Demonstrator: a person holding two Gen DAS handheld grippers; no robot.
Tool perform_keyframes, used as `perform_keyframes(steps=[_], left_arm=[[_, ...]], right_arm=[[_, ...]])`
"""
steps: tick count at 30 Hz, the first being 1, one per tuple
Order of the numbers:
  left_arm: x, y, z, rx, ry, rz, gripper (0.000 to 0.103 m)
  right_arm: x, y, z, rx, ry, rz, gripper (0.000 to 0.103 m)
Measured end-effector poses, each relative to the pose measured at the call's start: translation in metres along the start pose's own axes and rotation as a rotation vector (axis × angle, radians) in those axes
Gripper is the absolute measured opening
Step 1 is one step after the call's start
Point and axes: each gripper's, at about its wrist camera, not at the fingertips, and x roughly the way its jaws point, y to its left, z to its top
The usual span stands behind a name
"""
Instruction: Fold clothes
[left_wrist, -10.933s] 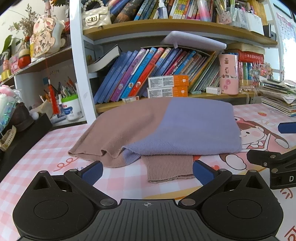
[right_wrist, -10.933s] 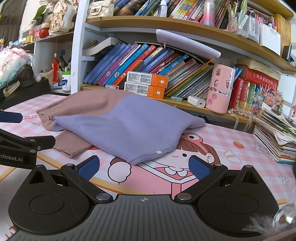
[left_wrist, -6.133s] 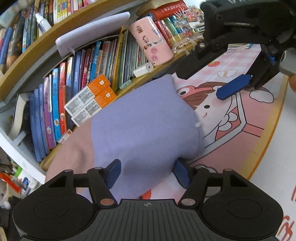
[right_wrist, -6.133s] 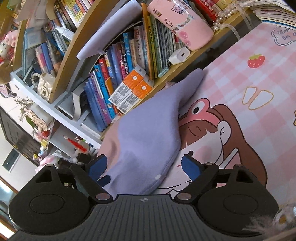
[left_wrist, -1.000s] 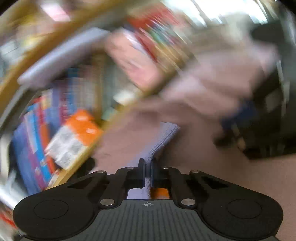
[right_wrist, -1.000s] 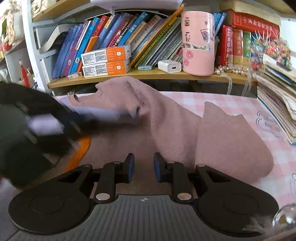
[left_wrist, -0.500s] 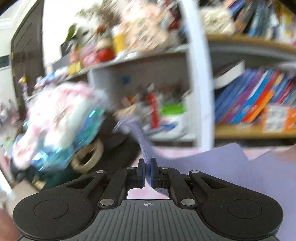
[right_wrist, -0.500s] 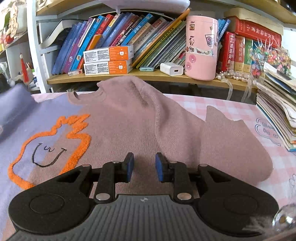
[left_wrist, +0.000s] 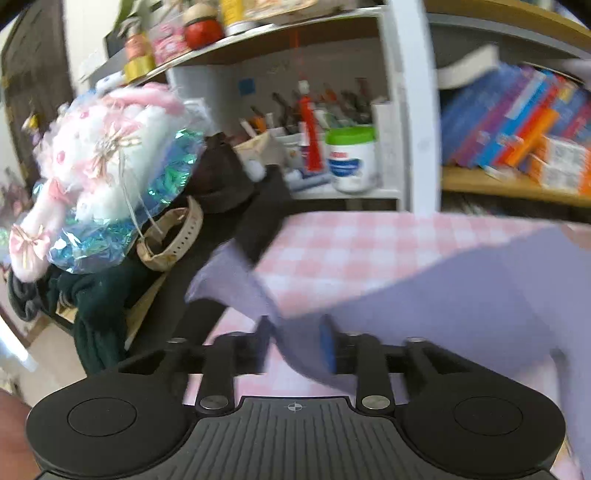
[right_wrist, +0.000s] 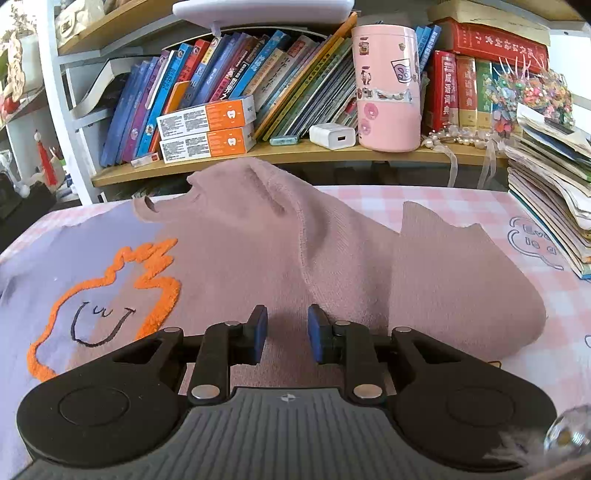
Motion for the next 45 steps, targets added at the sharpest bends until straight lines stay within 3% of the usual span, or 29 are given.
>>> perform_keyframes(steps=[1,2,4,6,13,17,24,28,30,32,34,39,41,43,45], left_arm=[[-0.01,-0.007,-0.006,-0.001,-0.001,-0.056,0.056],[-0.021,-0.014,-0.012,-0.004,-0.002,-0.124,0.06],[-0.038,-0.031,-0.024,-0.016,-0.004,-0.277,0.062],[-0.053,-0.049,-0.034,-0.031,-0.009,-0.372,0.062],[-0.058,-0.083,-0.054,-0.099,0.05,-0.526,0.062],[-0.058,-0.083,-0.058,-0.121,0.059,-0.541,0.061],[-0.067,-0.082,-0.069,-0.141,0.09,-0.615,0.06],[-0.069,-0.08,-0.073,-0.105,0.107,-0.677,0.059],[-0.067,-0.076,-0.074,-0.11,0.115,-0.69,0.047],[-0.064,-0.074,-0.076,-0.11,0.121,-0.689,0.029],[-0.062,-0.071,-0.078,-0.098,0.117,-0.673,0.019],[-0.065,-0.065,-0.075,-0.08,0.084,-0.608,0.018],[-0.071,-0.064,-0.074,-0.066,0.065,-0.588,0.02],[-0.076,-0.064,-0.074,-0.052,0.047,-0.567,0.022],[-0.082,-0.063,-0.074,-0.038,0.029,-0.547,0.024]], right_arm=[[0.0,0.001,0.0,-0.005,0.001,0.0,0.023],[-0.001,0.001,0.0,-0.008,0.0,0.0,0.023],[-0.003,0.001,0.0,-0.01,-0.006,-0.004,0.023],[-0.01,0.0,-0.002,-0.011,-0.017,-0.015,0.023],[-0.067,-0.001,-0.032,0.025,-0.056,0.008,0.031],[-0.093,0.001,-0.053,-0.028,-0.018,-0.047,0.035],[-0.128,0.004,-0.083,-0.013,0.001,0.029,0.037],[-0.13,0.017,-0.093,-0.064,0.016,-0.004,0.038],[-0.13,0.017,-0.095,-0.049,0.015,-0.009,0.037],[-0.131,0.017,-0.096,-0.025,0.012,-0.002,0.028],[-0.133,0.021,-0.099,-0.01,0.014,0.027,0.016],[-0.136,0.047,-0.106,-0.055,0.025,0.105,0.016],[-0.137,0.05,-0.106,-0.074,0.026,0.111,0.021],[-0.141,0.041,-0.101,-0.077,-0.002,0.1,0.045],[-0.145,0.024,-0.089,-0.056,-0.046,0.084,0.047]])
